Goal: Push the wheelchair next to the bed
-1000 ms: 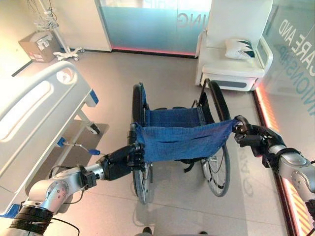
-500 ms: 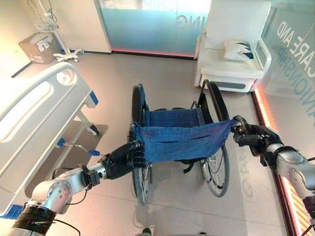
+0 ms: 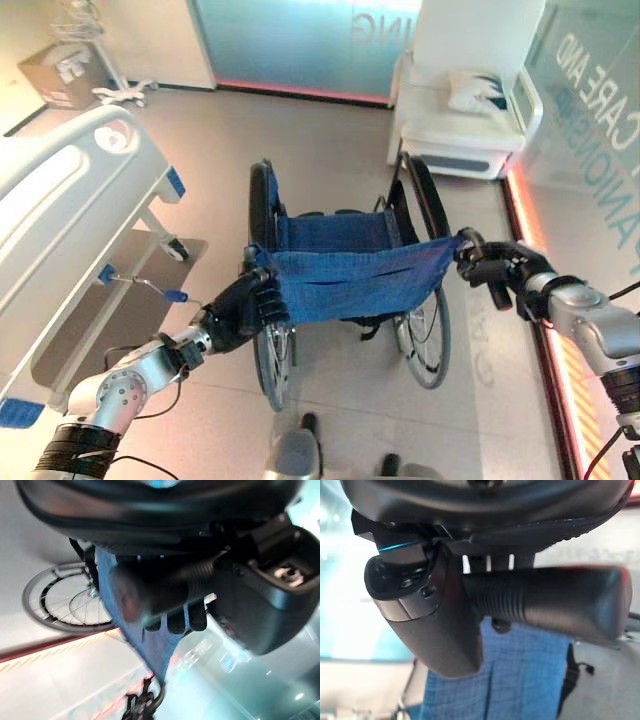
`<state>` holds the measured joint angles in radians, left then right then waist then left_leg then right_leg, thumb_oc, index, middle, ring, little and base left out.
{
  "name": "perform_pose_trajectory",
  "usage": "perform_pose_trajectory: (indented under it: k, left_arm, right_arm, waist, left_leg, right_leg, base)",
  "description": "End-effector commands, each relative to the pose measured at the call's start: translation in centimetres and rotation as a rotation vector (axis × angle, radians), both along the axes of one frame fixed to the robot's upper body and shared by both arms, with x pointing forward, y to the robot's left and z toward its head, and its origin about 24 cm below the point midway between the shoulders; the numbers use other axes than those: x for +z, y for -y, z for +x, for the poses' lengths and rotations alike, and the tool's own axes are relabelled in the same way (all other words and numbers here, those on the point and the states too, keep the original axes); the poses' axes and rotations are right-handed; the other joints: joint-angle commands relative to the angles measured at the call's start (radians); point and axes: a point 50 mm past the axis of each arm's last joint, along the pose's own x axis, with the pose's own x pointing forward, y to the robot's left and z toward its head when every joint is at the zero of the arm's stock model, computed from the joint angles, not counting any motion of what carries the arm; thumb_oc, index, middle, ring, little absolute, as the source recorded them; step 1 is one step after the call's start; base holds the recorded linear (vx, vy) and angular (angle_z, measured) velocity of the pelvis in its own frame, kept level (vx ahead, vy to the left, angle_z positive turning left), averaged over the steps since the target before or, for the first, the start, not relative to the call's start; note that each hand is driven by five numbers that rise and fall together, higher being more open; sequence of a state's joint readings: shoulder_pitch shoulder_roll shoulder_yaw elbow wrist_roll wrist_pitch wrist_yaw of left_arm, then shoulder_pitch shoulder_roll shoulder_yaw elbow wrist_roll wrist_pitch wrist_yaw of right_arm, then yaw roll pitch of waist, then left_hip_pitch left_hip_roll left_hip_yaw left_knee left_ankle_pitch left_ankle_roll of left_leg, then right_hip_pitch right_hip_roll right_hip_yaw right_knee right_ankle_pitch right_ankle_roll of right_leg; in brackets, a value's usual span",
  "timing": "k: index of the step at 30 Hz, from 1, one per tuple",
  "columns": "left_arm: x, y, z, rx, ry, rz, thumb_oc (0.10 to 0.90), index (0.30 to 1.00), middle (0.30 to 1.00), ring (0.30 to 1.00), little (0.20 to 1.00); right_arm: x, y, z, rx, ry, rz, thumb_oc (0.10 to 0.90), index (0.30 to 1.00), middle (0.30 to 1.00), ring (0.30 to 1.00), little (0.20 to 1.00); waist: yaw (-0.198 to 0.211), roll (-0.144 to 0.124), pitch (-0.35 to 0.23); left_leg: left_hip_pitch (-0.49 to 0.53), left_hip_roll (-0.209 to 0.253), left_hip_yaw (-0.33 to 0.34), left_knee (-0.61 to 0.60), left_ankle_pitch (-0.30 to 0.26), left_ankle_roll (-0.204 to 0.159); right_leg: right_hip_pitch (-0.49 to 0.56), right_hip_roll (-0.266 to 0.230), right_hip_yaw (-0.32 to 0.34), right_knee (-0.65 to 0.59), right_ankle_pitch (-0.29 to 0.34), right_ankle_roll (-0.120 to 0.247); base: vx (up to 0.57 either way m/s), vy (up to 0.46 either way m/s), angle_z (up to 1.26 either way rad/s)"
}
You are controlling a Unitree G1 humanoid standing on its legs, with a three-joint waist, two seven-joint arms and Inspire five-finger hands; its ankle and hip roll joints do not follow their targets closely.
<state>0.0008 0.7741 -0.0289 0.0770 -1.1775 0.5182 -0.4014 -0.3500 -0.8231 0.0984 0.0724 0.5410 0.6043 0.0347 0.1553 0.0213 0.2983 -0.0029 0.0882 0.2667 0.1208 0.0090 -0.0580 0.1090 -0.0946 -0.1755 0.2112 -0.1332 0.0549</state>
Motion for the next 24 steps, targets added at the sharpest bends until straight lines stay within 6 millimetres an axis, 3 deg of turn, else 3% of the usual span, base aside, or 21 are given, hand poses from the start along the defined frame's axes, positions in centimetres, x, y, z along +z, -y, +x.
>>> perform_pose_trajectory:
  k: [1,3,4,7,9,10,11,12,15,17,18,20,21,24]
  left_arm:
    - [8.3,-1.1,3.3,0.095,0.421,-0.104,0.400,0.300,0.300,0.300,0.300]
    - [8.5,-2.1,3.5,0.119,0.415,-0.072,0.400,0.300,0.300,0.300,0.300]
    - [8.6,-2.4,3.6,0.121,0.413,-0.064,0.400,0.300,0.300,0.300,0.300]
    - [8.4,-3.3,3.6,0.121,0.406,-0.044,0.400,0.300,0.300,0.300,0.300]
    - [8.7,-4.0,3.5,0.118,0.407,-0.022,0.400,0.300,0.300,0.300,0.300]
    - [8.9,-4.2,3.6,0.116,0.410,-0.018,0.400,0.300,0.300,0.300,0.300]
    - [9.1,-4.5,3.5,0.113,0.417,-0.012,0.400,0.300,0.300,0.300,0.300]
    - [9.2,-4.5,3.5,0.110,0.424,-0.011,0.400,0.300,0.300,0.300,0.300]
    - [9.5,-4.5,3.2,0.093,0.450,-0.008,0.400,0.300,0.300,0.300,0.300]
    - [10.2,-4.5,3.4,0.084,0.476,-0.013,0.400,0.300,0.300,0.300,0.300]
    - [10.7,-4.2,3.7,0.080,0.490,-0.018,0.400,0.300,0.300,0.300,0.300]
    - [11.2,-3.5,4.2,0.073,0.504,-0.022,0.400,0.300,0.300,0.300,0.300]
    - [11.5,-2.8,4.6,0.071,0.505,-0.019,0.400,0.300,0.300,0.300,0.300]
    - [11.0,-2.1,5.1,0.090,0.489,-0.010,0.400,0.300,0.300,0.300,0.300]
  right_arm:
    - [2.0,-2.9,-0.6,0.270,0.081,0.009,0.400,0.300,0.300,0.300,0.300]
    - [2.1,-3.0,-0.5,0.284,0.074,0.032,0.400,0.300,0.300,0.300,0.300]
    - [2.0,-3.0,-0.6,0.283,0.072,0.042,0.400,0.300,0.300,0.300,0.300]
    - [1.5,-3.0,-0.5,0.281,0.075,0.058,0.400,0.300,0.300,0.300,0.300]
    - [1.4,-3.1,-0.5,0.275,0.096,0.076,0.400,0.300,0.300,0.300,0.300]
    - [1.5,-3.2,-0.5,0.269,0.105,0.081,0.400,0.300,0.300,0.300,0.300]
    - [1.5,-3.4,-0.4,0.262,0.117,0.087,0.400,0.300,0.300,0.300,0.300]
    - [1.3,-3.8,-0.3,0.260,0.123,0.094,0.400,0.300,0.300,0.300,0.300]
    - [1.6,-3.8,-0.2,0.257,0.142,0.082,0.400,0.300,0.300,0.300,0.300]
    - [2.2,-3.6,0.0,0.254,0.161,0.068,0.400,0.300,0.300,0.300,0.300]
    - [2.6,-3.4,0.1,0.252,0.173,0.061,0.400,0.300,0.300,0.300,0.300]
    - [3.0,-3.3,0.2,0.247,0.185,0.055,0.400,0.300,0.300,0.300,0.300]
    - [3.3,-3.4,0.2,0.240,0.191,0.050,0.400,0.300,0.300,0.300,0.300]
    - [3.9,-3.9,0.3,0.248,0.199,0.048,0.400,0.300,0.300,0.300,0.300]
  waist:
    - [-0.019,0.004,-0.107]
    - [-0.004,-0.017,-0.137]
    - [0.006,-0.029,-0.152]
    - [0.014,-0.044,-0.168]
    - [0.024,-0.053,-0.179]
    - [0.026,-0.044,-0.183]
    - [0.022,-0.040,-0.179]
    - [0.013,-0.036,-0.173]
    - [-0.005,-0.029,-0.150]
    - [-0.025,-0.020,-0.128]
    - [-0.041,-0.022,-0.114]
    - [-0.078,-0.025,-0.093]
    - [-0.101,-0.032,-0.077]
    - [-0.124,-0.040,-0.054]
  left_leg:
    - [-0.138,-0.016,-0.066,-0.050,0.182,-0.028]
    - [-0.140,-0.043,-0.040,0.009,0.084,0.023]
    - [-0.145,-0.055,-0.025,0.036,0.044,0.046]
    - [-0.139,-0.094,-0.020,0.058,0.009,0.077]
    - [-0.126,-0.146,-0.052,0.053,-0.009,0.115]
    - [-0.116,-0.155,-0.074,0.044,-0.011,0.125]
    - [-0.101,-0.173,-0.097,0.039,-0.021,0.138]
    - [-0.091,-0.184,-0.114,0.044,-0.032,0.144]
    - [-0.101,-0.197,-0.140,0.083,-0.039,0.126]
    - [-0.095,-0.195,-0.160,0.120,-0.061,0.110]
    - [-0.075,-0.196,-0.172,0.137,-0.084,0.102]
    - [-0.027,-0.197,-0.198,0.146,-0.132,0.095]
    - [0.013,-0.196,-0.219,0.158,-0.185,0.092]
    - [0.058,-0.154,-0.243,0.208,-0.260,0.086]
  right_leg:
    - [0.189,0.129,-0.046,-0.095,-0.064,-0.008]
    - [0.213,0.123,-0.040,-0.041,-0.118,0.007]
    - [0.211,0.116,-0.048,0.023,-0.114,0.018]
    - [0.181,0.109,-0.062,0.181,-0.062,0.050]
    - [0.106,0.118,-0.032,0.371,0.086,0.116]
    - [0.062,0.135,-0.016,0.446,0.142,0.134]
    - [-0.019,0.136,-0.001,0.533,0.190,0.158]
    - [-0.071,0.127,0.011,0.556,0.184,0.153]
    - [-0.087,0.106,0.016,0.387,0.118,0.109]
    - [-0.114,0.065,0.013,0.242,0.089,0.077]
    - [-0.142,0.023,0.016,0.128,0.099,0.067]
    - [-0.202,-0.034,0.041,0.020,0.161,0.083]
    - [-0.253,-0.089,0.071,-0.026,0.242,0.110]
    - [-0.320,-0.129,0.104,-0.001,0.266,0.128]
  base:
    - [0.34,0.128,-0.34]
    - [0.42,0.168,-0.38]
    - [0.37,0.156,-0.10]
    - [0.33,0.160,0.04]
    - [0.33,0.163,0.03]
    - [0.28,0.127,-0.04]
    - [0.33,0.116,0.00]
    - [0.29,0.083,0.04]
    - [0.32,-0.001,0.33]
    - [0.28,-0.091,0.00]
    - [0.33,-0.144,-0.09]
    - [0.40,-0.186,0.11]
    - [0.39,-0.189,0.40]
    - [0.46,-0.214,0.70]
